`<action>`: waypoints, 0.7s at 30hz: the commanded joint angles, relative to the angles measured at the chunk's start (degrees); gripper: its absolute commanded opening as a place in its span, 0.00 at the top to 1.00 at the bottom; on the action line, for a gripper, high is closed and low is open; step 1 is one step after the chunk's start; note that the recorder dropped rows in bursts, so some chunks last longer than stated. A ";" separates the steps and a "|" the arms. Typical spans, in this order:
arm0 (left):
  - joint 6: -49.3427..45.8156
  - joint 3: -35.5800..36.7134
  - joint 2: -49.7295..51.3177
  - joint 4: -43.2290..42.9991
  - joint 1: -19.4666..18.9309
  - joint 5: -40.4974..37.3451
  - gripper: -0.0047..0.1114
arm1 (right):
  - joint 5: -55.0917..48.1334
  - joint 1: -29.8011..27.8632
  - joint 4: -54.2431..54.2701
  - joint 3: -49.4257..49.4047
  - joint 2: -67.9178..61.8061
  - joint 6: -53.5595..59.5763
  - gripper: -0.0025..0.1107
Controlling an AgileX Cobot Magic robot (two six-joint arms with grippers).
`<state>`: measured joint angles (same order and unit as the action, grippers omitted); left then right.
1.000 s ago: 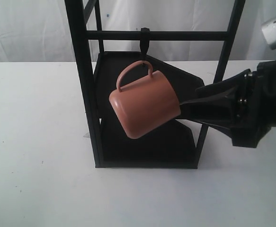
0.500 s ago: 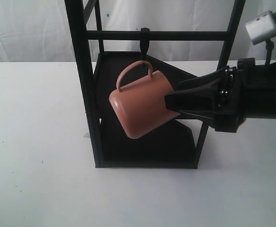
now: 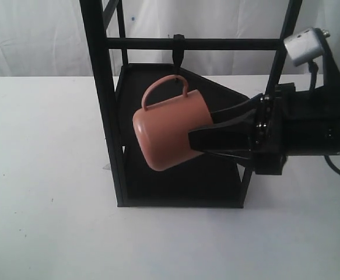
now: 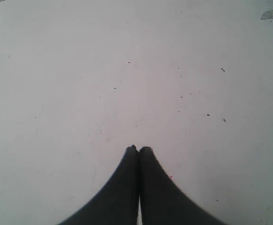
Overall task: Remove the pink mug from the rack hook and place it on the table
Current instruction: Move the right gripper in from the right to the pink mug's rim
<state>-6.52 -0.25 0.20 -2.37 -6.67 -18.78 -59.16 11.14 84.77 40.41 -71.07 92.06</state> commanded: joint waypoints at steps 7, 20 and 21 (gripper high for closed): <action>0.23 0.25 -0.20 0.58 -0.06 -1.02 0.96 | -0.27 1.94 0.08 0.30 -0.01 0.72 0.51; 0.23 0.25 -0.20 0.58 -0.06 -1.02 0.96 | 2.60 5.58 0.14 0.18 -2.18 2.04 0.59; 0.23 0.25 -0.20 0.58 -0.06 -1.02 0.96 | 2.60 6.24 0.14 0.18 -2.29 2.76 0.59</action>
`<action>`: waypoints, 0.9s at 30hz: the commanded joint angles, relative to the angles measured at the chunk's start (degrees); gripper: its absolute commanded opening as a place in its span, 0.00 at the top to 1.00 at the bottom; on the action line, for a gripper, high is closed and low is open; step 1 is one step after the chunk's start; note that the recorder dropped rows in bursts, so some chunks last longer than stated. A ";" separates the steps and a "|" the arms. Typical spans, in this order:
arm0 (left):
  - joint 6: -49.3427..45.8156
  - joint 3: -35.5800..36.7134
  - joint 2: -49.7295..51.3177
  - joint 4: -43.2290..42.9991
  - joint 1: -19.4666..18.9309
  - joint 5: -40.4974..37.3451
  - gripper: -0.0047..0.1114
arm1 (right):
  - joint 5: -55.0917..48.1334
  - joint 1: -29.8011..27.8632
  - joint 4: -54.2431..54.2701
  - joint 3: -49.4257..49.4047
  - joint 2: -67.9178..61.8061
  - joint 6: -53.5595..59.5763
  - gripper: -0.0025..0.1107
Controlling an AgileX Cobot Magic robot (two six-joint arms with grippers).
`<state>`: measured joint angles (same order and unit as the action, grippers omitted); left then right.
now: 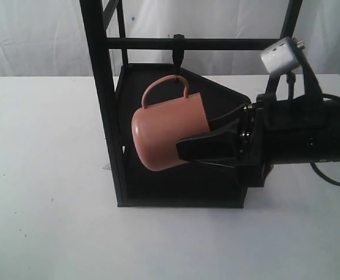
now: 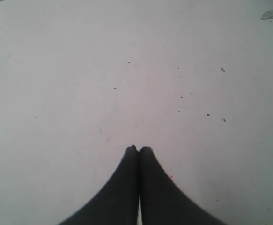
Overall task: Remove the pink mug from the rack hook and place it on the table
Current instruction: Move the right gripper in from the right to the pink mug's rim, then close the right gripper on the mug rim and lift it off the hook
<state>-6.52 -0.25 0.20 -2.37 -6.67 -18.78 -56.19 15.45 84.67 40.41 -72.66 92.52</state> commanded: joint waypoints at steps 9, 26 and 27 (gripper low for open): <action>0.23 0.25 -0.20 0.58 -0.06 -1.02 0.96 | 3.47 2.26 0.12 0.18 -0.70 2.19 0.85; 0.23 0.25 -0.20 0.58 -0.06 -1.02 0.96 | 0.18 2.26 0.76 0.18 4.76 2.07 0.98; 0.23 0.25 -0.20 0.58 -0.06 -1.02 0.96 | 0.18 2.26 0.76 0.18 5.19 2.07 0.98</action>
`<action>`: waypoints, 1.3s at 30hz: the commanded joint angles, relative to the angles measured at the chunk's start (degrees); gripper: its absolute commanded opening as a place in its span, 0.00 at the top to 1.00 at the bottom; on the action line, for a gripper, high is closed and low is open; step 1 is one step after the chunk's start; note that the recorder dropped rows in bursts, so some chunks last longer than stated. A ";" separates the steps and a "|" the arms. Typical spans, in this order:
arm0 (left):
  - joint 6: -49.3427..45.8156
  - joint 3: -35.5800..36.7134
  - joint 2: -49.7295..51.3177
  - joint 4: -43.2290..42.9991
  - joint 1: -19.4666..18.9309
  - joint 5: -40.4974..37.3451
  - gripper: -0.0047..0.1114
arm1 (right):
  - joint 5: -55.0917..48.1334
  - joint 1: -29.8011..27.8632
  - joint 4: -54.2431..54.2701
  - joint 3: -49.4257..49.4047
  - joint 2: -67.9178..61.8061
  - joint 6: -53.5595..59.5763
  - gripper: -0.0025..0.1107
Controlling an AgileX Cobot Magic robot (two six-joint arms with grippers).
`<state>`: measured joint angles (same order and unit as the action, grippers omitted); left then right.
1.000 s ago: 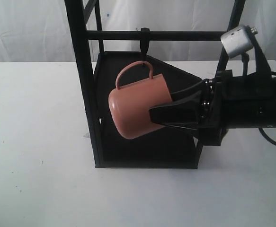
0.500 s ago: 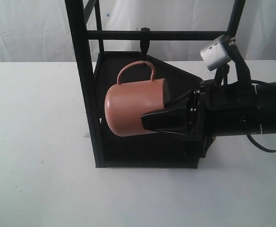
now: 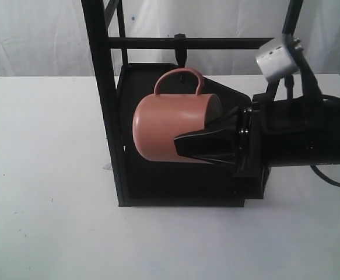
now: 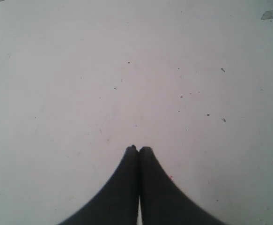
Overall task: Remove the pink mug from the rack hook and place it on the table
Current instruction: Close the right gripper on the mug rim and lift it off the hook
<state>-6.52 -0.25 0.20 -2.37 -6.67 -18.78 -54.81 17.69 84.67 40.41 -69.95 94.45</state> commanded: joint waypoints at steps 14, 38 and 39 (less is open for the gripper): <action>0.23 0.25 -0.20 0.58 -0.06 -1.02 0.96 | -9.99 0.03 0.76 0.18 3.92 0.15 0.98; 0.23 0.25 -0.20 0.58 -0.06 -1.02 0.96 | -0.90 0.03 -6.98 -6.59 5.48 -12.18 0.98; 0.23 0.25 -0.20 0.58 -0.06 -1.02 0.96 | -1.17 0.03 -7.63 -6.59 6.38 -13.95 0.98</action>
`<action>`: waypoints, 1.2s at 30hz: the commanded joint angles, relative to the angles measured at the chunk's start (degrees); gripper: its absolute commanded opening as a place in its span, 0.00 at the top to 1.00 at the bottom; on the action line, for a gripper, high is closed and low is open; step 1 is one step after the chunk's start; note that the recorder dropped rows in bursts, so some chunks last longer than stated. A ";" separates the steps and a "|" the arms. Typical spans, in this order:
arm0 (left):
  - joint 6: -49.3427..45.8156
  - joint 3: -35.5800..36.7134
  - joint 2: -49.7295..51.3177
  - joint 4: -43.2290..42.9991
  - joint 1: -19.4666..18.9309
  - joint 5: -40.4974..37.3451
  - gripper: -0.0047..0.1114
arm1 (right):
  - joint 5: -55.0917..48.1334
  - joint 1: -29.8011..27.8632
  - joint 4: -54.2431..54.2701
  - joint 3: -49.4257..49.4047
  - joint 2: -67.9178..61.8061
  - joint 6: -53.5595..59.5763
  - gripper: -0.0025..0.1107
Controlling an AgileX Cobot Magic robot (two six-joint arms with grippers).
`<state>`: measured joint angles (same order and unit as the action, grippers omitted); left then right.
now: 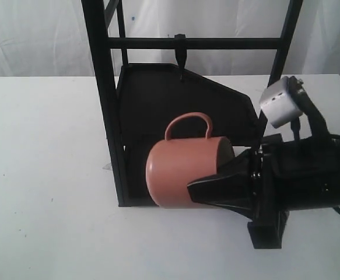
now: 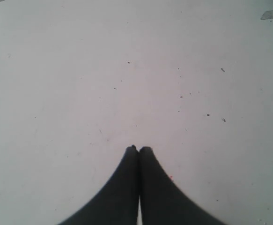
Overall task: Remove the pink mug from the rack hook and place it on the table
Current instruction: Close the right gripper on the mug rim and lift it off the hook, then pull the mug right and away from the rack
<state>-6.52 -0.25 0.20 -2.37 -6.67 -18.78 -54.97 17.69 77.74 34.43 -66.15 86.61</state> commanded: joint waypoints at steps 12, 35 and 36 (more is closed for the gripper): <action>0.23 0.25 -0.20 0.58 -0.06 -1.02 0.96 | -0.60 0.06 -4.90 8.12 18.09 -25.99 0.98; 0.23 0.25 -0.20 0.58 -0.06 -1.02 0.96 | -15.00 14.78 -61.99 20.97 8.49 -69.49 0.98; 0.23 0.25 -0.20 0.58 -0.06 -1.02 0.96 | -15.00 16.48 -63.20 20.97 7.62 -70.43 0.98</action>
<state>-6.52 -0.25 0.20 -2.37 -6.67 -18.78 -70.15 30.79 18.05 54.83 -56.85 18.84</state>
